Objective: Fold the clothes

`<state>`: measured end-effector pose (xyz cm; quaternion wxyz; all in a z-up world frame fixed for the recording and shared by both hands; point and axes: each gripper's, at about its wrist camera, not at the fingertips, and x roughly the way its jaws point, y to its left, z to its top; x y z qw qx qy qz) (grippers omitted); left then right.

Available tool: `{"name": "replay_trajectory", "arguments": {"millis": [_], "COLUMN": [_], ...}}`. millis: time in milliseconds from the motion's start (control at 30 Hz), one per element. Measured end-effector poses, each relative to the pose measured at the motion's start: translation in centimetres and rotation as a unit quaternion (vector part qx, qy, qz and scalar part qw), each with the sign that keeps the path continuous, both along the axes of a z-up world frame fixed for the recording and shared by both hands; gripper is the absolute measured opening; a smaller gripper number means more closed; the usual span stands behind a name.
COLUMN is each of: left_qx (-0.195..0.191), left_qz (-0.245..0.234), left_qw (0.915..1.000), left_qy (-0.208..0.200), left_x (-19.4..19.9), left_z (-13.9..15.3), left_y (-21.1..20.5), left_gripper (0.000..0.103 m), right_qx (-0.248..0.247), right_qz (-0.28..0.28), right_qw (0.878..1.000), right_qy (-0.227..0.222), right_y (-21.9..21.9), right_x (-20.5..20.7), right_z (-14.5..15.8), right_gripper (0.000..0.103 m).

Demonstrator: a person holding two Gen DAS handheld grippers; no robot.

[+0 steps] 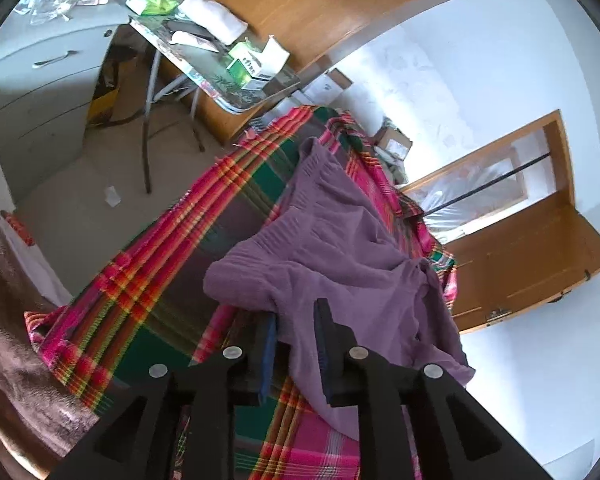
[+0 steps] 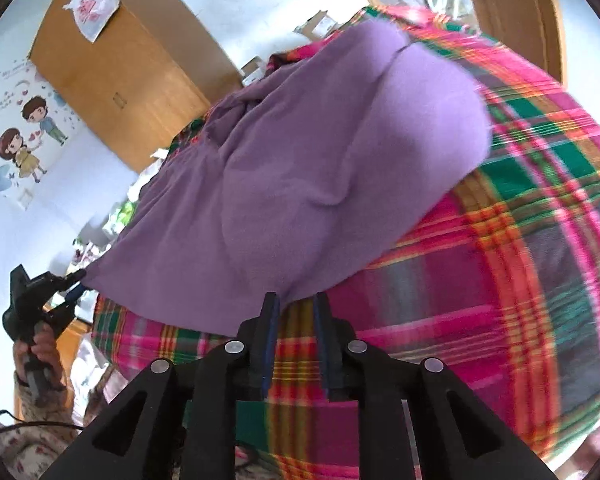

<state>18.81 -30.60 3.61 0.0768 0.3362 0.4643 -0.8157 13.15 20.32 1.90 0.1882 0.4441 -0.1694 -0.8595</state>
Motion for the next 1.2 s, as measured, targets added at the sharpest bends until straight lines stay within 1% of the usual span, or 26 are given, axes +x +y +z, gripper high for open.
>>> {"name": "replay_trajectory", "arguments": {"millis": [100, 200, 300, 367, 467, 600, 667, 800, 833, 867, 900, 1000, 1100, 1200], "left_qx": [-0.005, 0.0, 0.006, 0.013, 0.035, 0.047, 0.052, 0.062, 0.057, 0.051, 0.046, 0.043, 0.028, 0.025], "left_qz": [0.011, 0.019, 0.031, 0.038, 0.044, 0.077, 0.095, 0.13, 0.144, 0.147, 0.145, 0.097, 0.022, -0.059], "left_qw": [0.9999, 0.9998, 0.9994, 0.9991, 0.9983, 0.9953, 0.9931, 0.9874, 0.9861, 0.9863, 0.987, 0.9935, 0.9988, 0.9978], "left_qy": [-0.008, -0.011, -0.016, -0.016, -0.015, -0.034, -0.044, -0.065, -0.06, -0.056, -0.052, -0.042, -0.034, -0.02], "left_x": [0.2, 0.3, 0.3, 0.2, 0.1, 1.3, 1.9, 3.2, 3.5, 3.5, 3.2, 0.3, -4.5, -9.7], "left_z": [0.2, 0.3, 0.5, 0.6, 0.5, -0.2, -0.5, -1.1, -0.9, -0.6, -0.3, 0.7, 2.2, 3.6], "left_y": [0.0, 0.0, -0.1, -0.3, -0.6, -1.5, -1.9, -2.8, -3.0, -2.9, -2.7, -1.5, 0.8, 3.9], "left_gripper": [0.022, 0.023, 0.026, 0.028, 0.034, 0.035, 0.037, 0.038, 0.039, 0.041, 0.041, 0.041, 0.041, 0.041], "right_qx": [0.002, 0.001, 0.001, 0.0, -0.007, -0.013, -0.016, -0.026, -0.031, -0.037, -0.039, -0.039, -0.051, -0.052], "right_qz": [-0.031, -0.063, -0.096, -0.116, -0.129, -0.144, -0.146, -0.155, -0.157, -0.158, -0.158, -0.159, -0.149, -0.128], "right_qw": [1.0, 0.998, 0.995, 0.993, 0.991, 0.989, 0.989, 0.987, 0.987, 0.986, 0.986, 0.985, 0.985, 0.988], "right_qy": [0.005, 0.009, 0.013, 0.016, 0.021, 0.024, 0.02, 0.018, 0.019, 0.021, 0.025, 0.046, 0.065, 0.065], "right_y": [2.0, 3.9, 5.8, 7.1, 8.4, 9.2, 9.6, 10.4, 10.7, 10.8, 11.0, 11.5, 11.8, 11.4], "right_x": [-0.5, -1.3, -2.1, -2.7, -4.1, -5.8, -6.7, -8.3, -8.7, -9.1, -9.4, -10.3, -11.2, -11.9], "right_z": [0.1, 0.0, 0.0, 0.0, 0.2, 0.3, 0.2, 0.1, 0.1, 0.3, 0.6, 1.8, 2.9, 3.2], "right_gripper": [0.018, 0.019, 0.019, 0.029, 0.029, 0.032, 0.035, 0.035, 0.035, 0.035, 0.035, 0.036, 0.036, 0.037]}}
